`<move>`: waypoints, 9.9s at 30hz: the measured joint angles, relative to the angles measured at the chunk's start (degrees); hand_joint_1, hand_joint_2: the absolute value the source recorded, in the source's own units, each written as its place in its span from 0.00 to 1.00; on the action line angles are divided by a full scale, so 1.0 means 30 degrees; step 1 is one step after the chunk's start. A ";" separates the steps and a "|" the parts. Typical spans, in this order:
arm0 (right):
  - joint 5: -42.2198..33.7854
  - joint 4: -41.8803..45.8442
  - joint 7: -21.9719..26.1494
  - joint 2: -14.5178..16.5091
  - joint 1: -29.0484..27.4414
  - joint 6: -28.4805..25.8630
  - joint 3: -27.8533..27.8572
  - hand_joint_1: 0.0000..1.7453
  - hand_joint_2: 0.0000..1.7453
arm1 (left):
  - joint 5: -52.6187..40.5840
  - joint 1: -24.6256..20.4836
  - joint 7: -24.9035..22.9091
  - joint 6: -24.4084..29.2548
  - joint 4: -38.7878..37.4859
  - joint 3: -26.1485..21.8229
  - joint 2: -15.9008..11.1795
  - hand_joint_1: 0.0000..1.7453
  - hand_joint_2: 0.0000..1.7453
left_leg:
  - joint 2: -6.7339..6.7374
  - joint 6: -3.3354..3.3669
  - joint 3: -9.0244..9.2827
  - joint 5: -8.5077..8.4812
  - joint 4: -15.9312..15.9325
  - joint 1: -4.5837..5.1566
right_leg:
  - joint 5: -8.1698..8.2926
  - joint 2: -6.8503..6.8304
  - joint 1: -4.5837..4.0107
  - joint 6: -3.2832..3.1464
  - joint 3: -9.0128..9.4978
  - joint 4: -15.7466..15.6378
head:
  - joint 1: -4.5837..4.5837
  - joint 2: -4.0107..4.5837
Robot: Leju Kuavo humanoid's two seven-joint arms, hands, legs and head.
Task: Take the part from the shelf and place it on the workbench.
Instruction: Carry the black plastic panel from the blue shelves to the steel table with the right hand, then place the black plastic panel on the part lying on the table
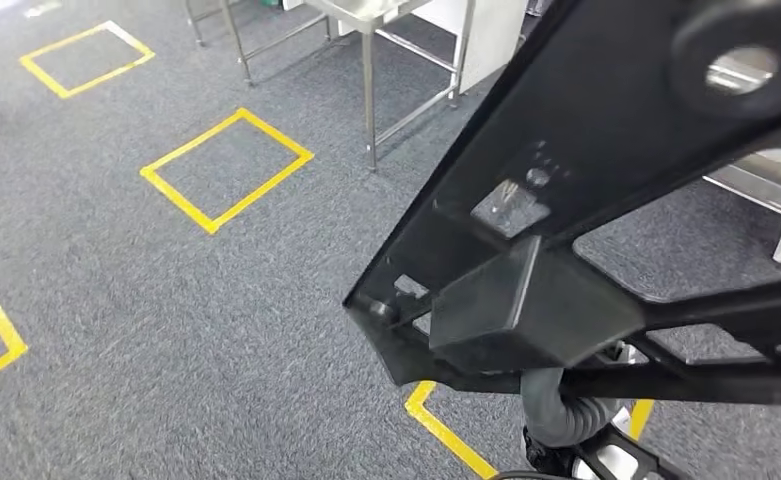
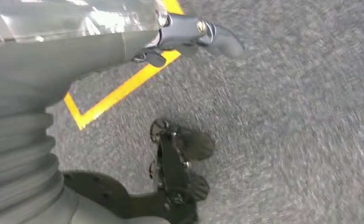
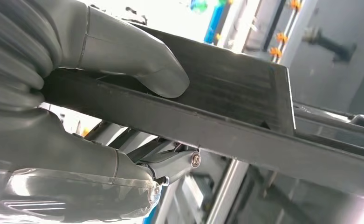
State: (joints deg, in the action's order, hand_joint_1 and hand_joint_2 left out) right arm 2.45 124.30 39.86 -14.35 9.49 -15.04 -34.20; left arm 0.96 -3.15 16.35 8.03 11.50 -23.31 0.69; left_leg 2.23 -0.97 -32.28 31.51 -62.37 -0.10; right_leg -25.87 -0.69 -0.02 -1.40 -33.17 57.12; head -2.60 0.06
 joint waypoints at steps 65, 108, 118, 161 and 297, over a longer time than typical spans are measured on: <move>-0.1555 -0.8236 0.0031 0.3591 0.3509 0.5812 0.2743 1.00 1.00 | -0.0546 0.0070 -0.0386 -0.0925 0.0000 -0.1270 0.0235 0.00 1.00 | -0.0541 -0.0247 -0.2391 0.1044 -0.3958 -0.0325 | 0.0233 0.0622 0.0000 -0.0009 -0.0226 0.0044 | 0.0000 0.0000; -0.0683 -0.7826 0.0024 0.3852 0.2462 0.5124 0.3619 1.00 1.00 | -0.1404 0.0079 -0.0038 -0.1883 -0.0002 -0.1286 -0.0097 0.00 1.00 | -0.0694 0.0954 -0.0247 -0.2041 0.1913 -0.0089 | -0.1662 0.0442 0.0125 0.1078 0.0511 0.3086 | 0.0005 -0.0006; -0.0907 -0.7919 0.0009 0.3848 0.2268 0.5459 0.3859 1.00 1.00 | -0.1394 0.0142 -0.0048 -0.1803 -0.0016 -0.1288 -0.0102 0.00 1.00 | -0.0677 0.0435 0.2630 0.0345 0.2026 -0.0076 | 0.1287 0.0084 0.0082 0.0746 -0.1865 0.0633 | 0.0024 0.0000; -0.1397 -0.8947 0.0024 0.4025 0.2687 0.5492 0.4012 1.00 1.00 | -0.1295 0.0259 0.0166 -0.1759 -0.0015 -0.1750 -0.0153 0.00 1.00 | -0.0826 0.0191 -0.2130 0.0145 -0.1869 -0.0118 | -0.1116 0.0333 0.0051 0.0078 0.1229 0.0290 | 0.0015 0.0002; 0.5758 -1.3530 -0.0002 0.4398 -0.4544 -0.7320 2.5423 0.00 0.00 | -0.3707 0.0314 0.3433 -0.3956 -0.0080 -0.5799 0.0567 0.00 0.00 | -0.0743 0.0915 -0.0722 -0.2683 0.1805 -0.0156 | -0.3205 0.0199 0.0401 0.1344 -0.1515 0.5329 | 0.0007 0.0002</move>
State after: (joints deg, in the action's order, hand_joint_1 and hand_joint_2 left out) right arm 19.72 83.71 39.86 -1.16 -4.14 -37.00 42.07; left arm -10.16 -2.21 26.65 -3.84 11.26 -40.71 2.39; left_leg 0.00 1.77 -34.45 23.46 -56.96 -0.56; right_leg -35.48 -0.09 1.18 2.63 -37.71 73.11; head -2.58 0.07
